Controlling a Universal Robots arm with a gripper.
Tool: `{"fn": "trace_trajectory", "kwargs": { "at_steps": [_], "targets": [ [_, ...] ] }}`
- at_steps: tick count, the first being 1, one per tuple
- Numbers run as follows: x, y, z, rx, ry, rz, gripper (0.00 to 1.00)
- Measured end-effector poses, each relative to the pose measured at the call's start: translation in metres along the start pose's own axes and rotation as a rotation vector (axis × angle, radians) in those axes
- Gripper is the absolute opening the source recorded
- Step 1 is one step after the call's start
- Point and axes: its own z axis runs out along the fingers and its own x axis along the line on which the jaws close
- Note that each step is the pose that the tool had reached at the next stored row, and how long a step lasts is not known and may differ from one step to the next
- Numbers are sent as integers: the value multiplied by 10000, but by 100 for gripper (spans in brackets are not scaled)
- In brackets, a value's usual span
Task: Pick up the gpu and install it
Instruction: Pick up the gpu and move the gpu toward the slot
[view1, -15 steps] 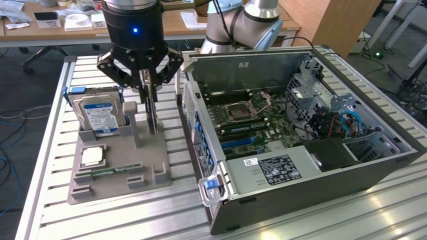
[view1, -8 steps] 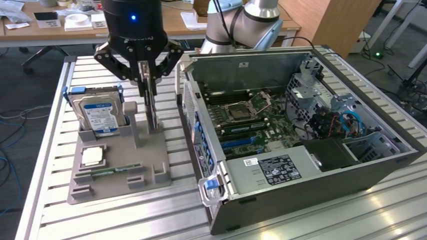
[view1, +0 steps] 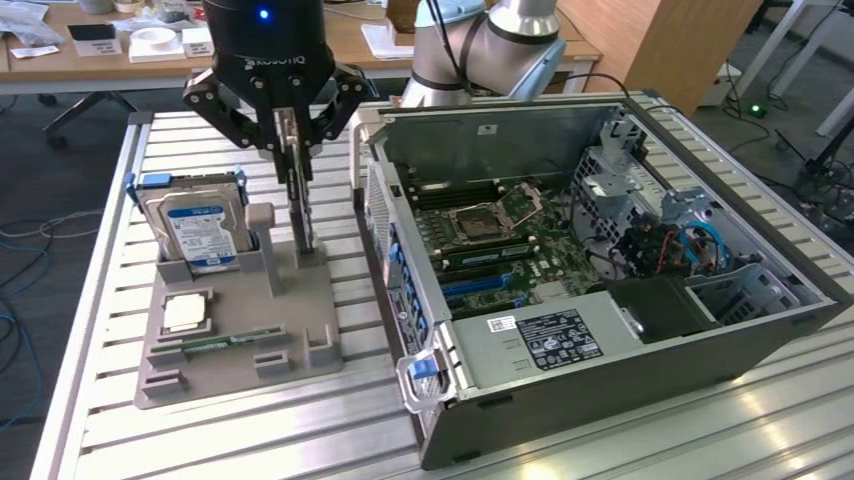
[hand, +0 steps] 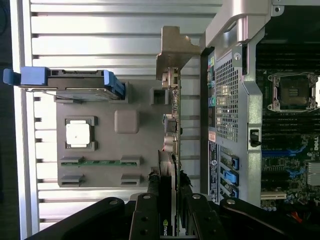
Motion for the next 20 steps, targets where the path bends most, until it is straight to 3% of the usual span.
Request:
{"fn": "trace_trajectory", "kwargs": {
  "at_steps": [5, 11, 20],
  "targets": [
    [0, 0, -2, 3, 2, 0, 26],
    [0, 0, -2, 52, 1, -1, 26],
    [0, 1, -2, 53, 0, -1, 26]
  ]
}}
